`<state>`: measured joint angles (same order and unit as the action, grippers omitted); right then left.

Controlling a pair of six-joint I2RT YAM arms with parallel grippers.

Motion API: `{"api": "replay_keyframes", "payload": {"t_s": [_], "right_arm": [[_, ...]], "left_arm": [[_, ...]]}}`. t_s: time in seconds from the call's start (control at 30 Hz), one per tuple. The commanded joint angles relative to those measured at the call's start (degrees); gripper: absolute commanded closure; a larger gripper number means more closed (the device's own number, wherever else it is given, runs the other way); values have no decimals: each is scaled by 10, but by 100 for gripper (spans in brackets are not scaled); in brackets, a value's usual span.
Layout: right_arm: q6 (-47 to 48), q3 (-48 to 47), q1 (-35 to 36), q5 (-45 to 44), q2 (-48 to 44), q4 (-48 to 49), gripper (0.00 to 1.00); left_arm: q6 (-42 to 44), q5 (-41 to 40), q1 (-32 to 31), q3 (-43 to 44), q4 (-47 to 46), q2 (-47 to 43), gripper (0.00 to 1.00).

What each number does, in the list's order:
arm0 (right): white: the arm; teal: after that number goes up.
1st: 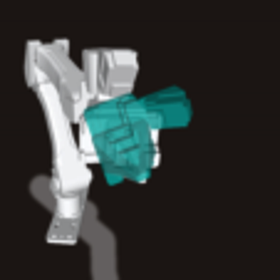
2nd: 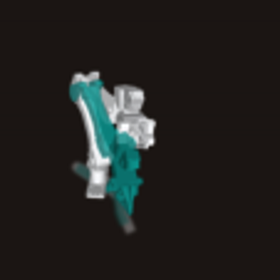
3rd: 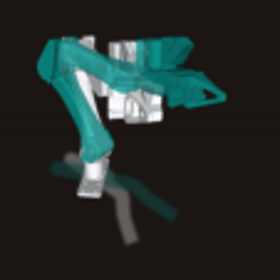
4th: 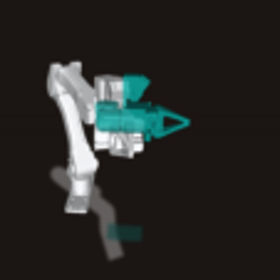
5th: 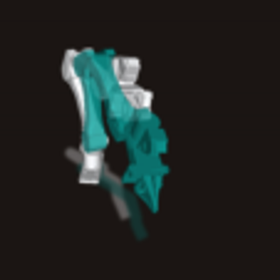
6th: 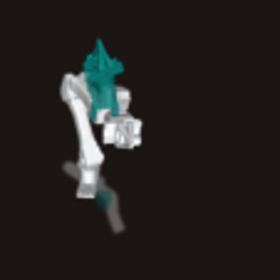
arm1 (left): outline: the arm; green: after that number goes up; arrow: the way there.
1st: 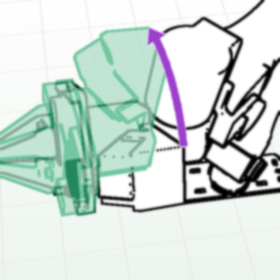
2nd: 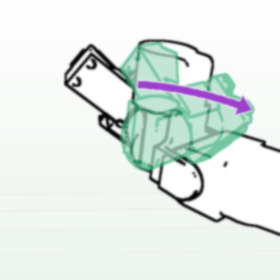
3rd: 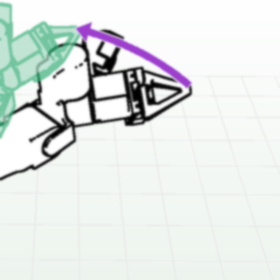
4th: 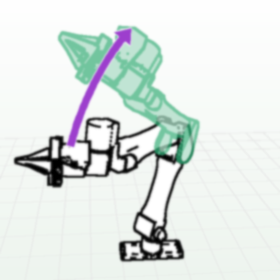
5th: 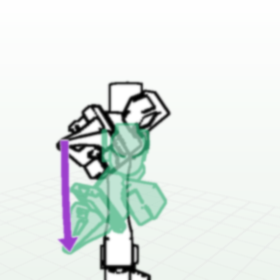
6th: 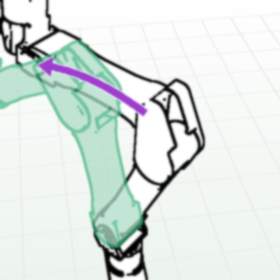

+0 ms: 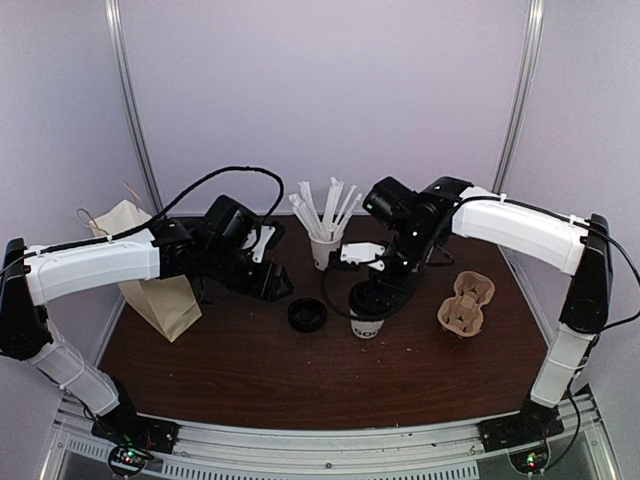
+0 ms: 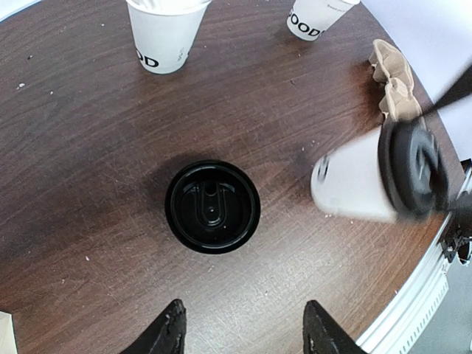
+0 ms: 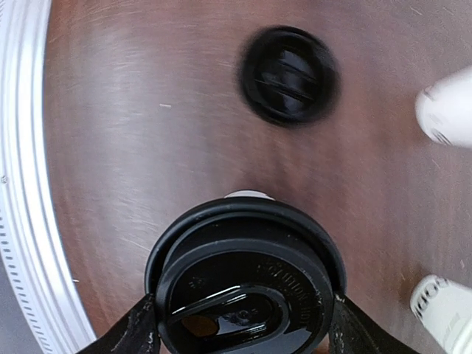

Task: Pack the takeout coffee

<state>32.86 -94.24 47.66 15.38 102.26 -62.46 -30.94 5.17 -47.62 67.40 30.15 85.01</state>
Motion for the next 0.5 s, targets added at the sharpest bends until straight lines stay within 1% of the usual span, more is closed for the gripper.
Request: {"api": "replay_keyframes", "payload": {"t_s": [0.0, 0.2, 0.27, 0.47], "right_arm": [[5, 5, -88, -7, -31, -14, 27], [10, 8, -196, -4, -28, -5, 27], [7, 5, -221, 2, -21, 1, 27], [-4, -8, -258, 10, 8, 15, 27]], "left_arm": [[7, 7, 6, 22, -2, -4, 45], [10, 11, 6, 33, 2, 4, 45], [11, 12, 6, 34, 2, 6, 45], [8, 19, 6, 36, 3, 14, 45]]}}
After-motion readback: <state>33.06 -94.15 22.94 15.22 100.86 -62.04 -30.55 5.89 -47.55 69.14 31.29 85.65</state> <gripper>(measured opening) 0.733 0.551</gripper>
